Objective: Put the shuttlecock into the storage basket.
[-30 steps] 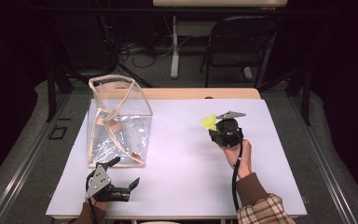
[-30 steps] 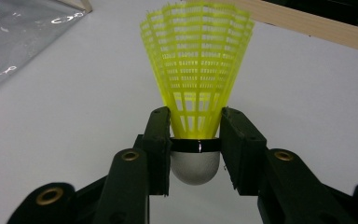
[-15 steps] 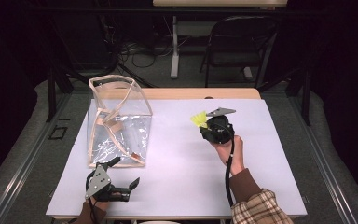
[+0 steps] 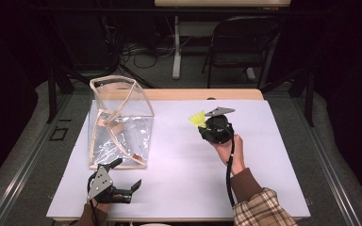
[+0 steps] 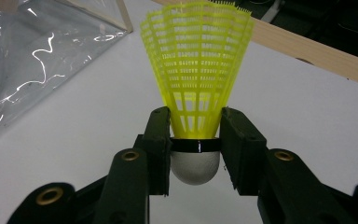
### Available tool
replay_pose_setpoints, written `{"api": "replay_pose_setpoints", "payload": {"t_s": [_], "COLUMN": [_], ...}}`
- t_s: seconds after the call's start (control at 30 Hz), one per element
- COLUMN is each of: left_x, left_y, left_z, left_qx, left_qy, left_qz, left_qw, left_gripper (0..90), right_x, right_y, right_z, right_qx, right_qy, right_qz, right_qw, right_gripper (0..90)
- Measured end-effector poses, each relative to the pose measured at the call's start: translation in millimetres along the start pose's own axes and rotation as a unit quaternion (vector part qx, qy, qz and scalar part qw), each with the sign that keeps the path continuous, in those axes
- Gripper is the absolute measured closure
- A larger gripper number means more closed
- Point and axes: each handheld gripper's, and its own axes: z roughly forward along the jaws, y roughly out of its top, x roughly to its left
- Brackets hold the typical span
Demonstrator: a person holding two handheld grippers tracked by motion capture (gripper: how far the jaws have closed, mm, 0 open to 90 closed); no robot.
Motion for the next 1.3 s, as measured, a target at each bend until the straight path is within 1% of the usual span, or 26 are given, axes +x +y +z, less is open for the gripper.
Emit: {"api": "replay_pose_setpoints", "payload": {"t_s": [0.17, 0.3, 0.33, 0.47, 0.97, 1.0, 1.1, 1.27, 1.3], "left_x": [-0.2, -0.3, -0.2, 0.0, 0.6, 0.7, 0.7, 0.8, 0.8], "left_y": [0.8, 0.9, 0.9, 1.1, 0.9, 0.8, 0.8, 0.8, 0.8], "left_z": [1.8, 3.8, 3.7, 2.7, 3.0, 3.0, 3.0, 3.0, 3.1], "left_qx": [0.0, 0.001, 0.001, -0.002, 0.0, 0.001, 0.001, 0.001, 0.001], "left_qy": [-0.001, -0.005, -0.005, -0.005, -0.005, -0.005, -0.005, -0.005, -0.005], "left_qz": [0.002, 0.002, 0.003, 0.001, 0.001, 0.001, 0.001, 0.001, 0.001], "left_qw": [1.0, 1.0, 1.0, 1.0, 1.0, 1.0, 1.0, 1.0, 1.0], "left_gripper": [0.0, 0.0, 0.0, 0.0, 0.0, 0.0, 0.0, 0.0, 0.0], "right_x": [4.0, 4.5, 4.7, 4.3, 11.7, 12.2, 13.9, 17.0, 18.1], "right_y": [5.4, 7.5, 8.1, 12.0, 35.1, 36.8, 40.1, 44.1, 45.0], "right_z": [-1.6, -2.4, -2.5, -3.1, -7.6, -7.2, -6.2, -3.8, -3.2], "right_qx": [-0.003, -0.005, -0.005, -0.004, -0.02, -0.021, -0.022, -0.024, -0.023], "right_qy": [0.004, 0.004, 0.004, 0.003, 0.009, 0.008, 0.009, 0.012, 0.014], "right_qz": [-0.005, -0.011, -0.009, -0.012, -0.028, -0.032, -0.03, -0.037, -0.034], "right_qw": [1.0, 0.9999, 0.9999, 0.9999, 0.9994, 0.9992, 0.9992, 0.999, 0.9991], "right_gripper": [64.5, 64.4, 64.5, 64.5, 64.5, 64.4, 64.5, 64.5, 64.4]}}
